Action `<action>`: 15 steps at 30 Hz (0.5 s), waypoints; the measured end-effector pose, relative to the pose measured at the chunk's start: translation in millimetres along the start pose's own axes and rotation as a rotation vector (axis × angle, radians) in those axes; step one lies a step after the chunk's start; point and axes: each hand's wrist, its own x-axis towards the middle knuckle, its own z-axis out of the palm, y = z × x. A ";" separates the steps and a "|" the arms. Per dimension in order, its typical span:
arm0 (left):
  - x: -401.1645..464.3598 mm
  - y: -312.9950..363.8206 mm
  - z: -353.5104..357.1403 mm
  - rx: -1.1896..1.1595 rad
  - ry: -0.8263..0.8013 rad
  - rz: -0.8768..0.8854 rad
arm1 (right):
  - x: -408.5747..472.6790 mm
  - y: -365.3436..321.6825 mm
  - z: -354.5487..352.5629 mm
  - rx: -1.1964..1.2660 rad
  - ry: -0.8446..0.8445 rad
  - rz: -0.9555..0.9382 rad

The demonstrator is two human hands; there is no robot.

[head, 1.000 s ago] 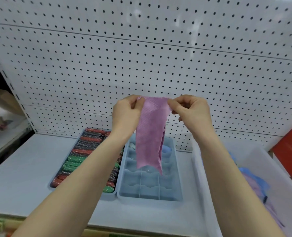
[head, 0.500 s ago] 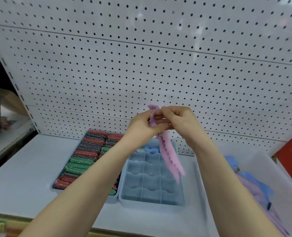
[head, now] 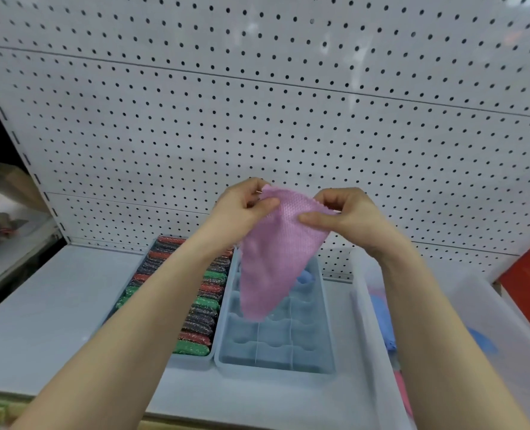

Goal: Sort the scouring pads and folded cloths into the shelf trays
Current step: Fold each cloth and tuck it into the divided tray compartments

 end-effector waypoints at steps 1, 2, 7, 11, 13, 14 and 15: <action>-0.1 -1.9 -0.2 -0.018 0.024 -0.013 | -0.2 0.2 -0.8 0.016 0.019 0.002; 0.0 -4.3 0.0 -0.022 0.051 -0.025 | 0.0 0.3 -0.7 0.023 0.030 0.006; -1.6 -8.6 0.9 -0.095 0.131 -0.072 | 2.6 -1.6 0.3 0.125 0.169 -0.026; -1.7 -7.2 3.4 -0.100 0.127 -0.066 | 3.7 -0.5 3.3 0.121 0.234 -0.031; -1.5 -7.3 4.7 -0.097 0.139 -0.049 | 4.1 -0.2 4.7 0.138 0.266 -0.031; -1.7 -6.8 5.4 -0.103 0.145 -0.049 | 4.3 -0.4 4.9 0.143 0.271 -0.030; -2.2 -6.5 5.7 -0.115 0.149 -0.050 | 4.2 -0.8 5.0 0.145 0.270 -0.030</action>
